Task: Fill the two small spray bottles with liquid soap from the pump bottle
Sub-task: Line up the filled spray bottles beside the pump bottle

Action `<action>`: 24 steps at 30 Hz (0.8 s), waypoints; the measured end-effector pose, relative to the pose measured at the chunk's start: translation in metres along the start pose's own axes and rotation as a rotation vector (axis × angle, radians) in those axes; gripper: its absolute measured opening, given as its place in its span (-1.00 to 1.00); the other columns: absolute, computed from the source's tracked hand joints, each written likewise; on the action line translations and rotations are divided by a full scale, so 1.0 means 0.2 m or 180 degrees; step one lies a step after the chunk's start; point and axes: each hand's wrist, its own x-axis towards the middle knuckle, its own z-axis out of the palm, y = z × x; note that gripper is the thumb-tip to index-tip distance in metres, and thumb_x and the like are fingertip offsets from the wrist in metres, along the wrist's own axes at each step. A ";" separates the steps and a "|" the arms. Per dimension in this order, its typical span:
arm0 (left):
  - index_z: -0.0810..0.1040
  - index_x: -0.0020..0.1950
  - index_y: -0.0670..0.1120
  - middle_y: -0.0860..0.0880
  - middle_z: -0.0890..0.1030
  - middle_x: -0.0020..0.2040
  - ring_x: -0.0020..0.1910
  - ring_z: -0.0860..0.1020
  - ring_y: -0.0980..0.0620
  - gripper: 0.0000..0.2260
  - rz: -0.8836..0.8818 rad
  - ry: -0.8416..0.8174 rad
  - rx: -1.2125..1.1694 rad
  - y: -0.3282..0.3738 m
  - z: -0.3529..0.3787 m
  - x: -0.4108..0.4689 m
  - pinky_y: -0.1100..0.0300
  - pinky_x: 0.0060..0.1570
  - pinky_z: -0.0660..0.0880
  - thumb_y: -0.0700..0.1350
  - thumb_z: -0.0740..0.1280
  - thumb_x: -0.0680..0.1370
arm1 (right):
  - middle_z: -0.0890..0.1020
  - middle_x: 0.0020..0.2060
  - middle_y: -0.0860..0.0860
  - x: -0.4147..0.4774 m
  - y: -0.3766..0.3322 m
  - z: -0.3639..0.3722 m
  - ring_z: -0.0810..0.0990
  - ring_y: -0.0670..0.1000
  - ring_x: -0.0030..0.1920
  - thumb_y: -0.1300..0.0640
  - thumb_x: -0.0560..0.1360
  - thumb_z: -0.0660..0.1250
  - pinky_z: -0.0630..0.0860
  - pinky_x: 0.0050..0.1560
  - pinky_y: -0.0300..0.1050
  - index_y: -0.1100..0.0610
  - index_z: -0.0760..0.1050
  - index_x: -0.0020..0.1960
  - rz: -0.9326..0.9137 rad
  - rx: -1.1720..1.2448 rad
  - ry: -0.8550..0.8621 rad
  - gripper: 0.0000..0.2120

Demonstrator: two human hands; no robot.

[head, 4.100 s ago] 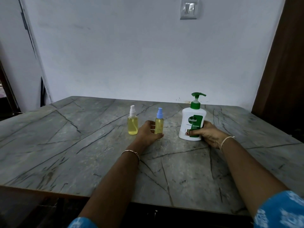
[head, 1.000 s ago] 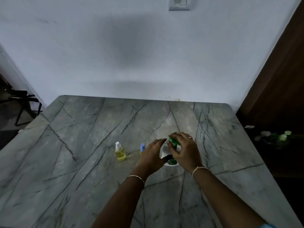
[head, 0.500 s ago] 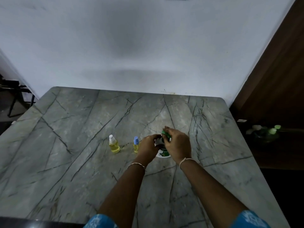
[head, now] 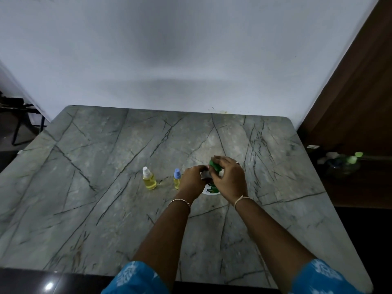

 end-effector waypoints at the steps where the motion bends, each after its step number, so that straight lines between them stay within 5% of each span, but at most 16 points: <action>1: 0.60 0.18 -0.12 -0.10 0.66 0.09 0.08 0.61 -0.06 -0.70 -0.0010 -0.0023 0.0006 0.00 0.00 0.00 0.02 0.13 0.53 -0.16 0.44 0.45 | 0.60 0.18 0.04 -0.01 0.01 -0.01 0.52 0.00 0.21 0.11 0.54 0.33 0.47 0.24 -0.11 0.17 0.55 0.24 -0.0013 0.0151 -0.0073 -0.70; 6: 0.55 0.27 -0.11 -0.09 0.62 0.19 0.15 0.57 -0.05 -0.61 -0.0087 -0.0074 0.0207 0.01 0.00 0.02 0.06 0.18 0.49 -0.13 0.46 0.45 | 0.47 0.36 0.02 -0.05 0.07 -0.03 0.42 -0.02 0.34 0.25 0.58 0.21 0.33 0.35 -0.21 0.10 0.39 0.40 -0.0022 0.0417 -0.0480 -0.60; 18: 0.53 0.29 -0.08 -0.09 0.60 0.22 0.20 0.54 -0.05 -0.60 -0.0245 -0.0098 0.0321 0.04 0.00 0.03 0.13 0.17 0.45 -0.12 0.44 0.46 | 0.63 0.10 0.04 0.02 0.10 -0.10 0.48 0.02 0.14 0.17 0.48 0.41 0.41 0.14 -0.21 0.08 0.56 0.25 -0.0156 0.0059 -0.0367 -0.66; 24: 0.52 0.30 -0.09 -0.10 0.59 0.23 0.23 0.52 -0.06 -0.60 -0.0224 -0.0099 0.0416 0.04 0.00 0.02 0.14 0.16 0.41 -0.09 0.42 0.48 | 0.59 0.17 0.03 0.00 0.10 -0.12 0.46 0.03 0.22 0.07 0.49 0.40 0.44 0.20 -0.12 0.06 0.52 0.30 -0.0193 0.0047 -0.0480 -0.62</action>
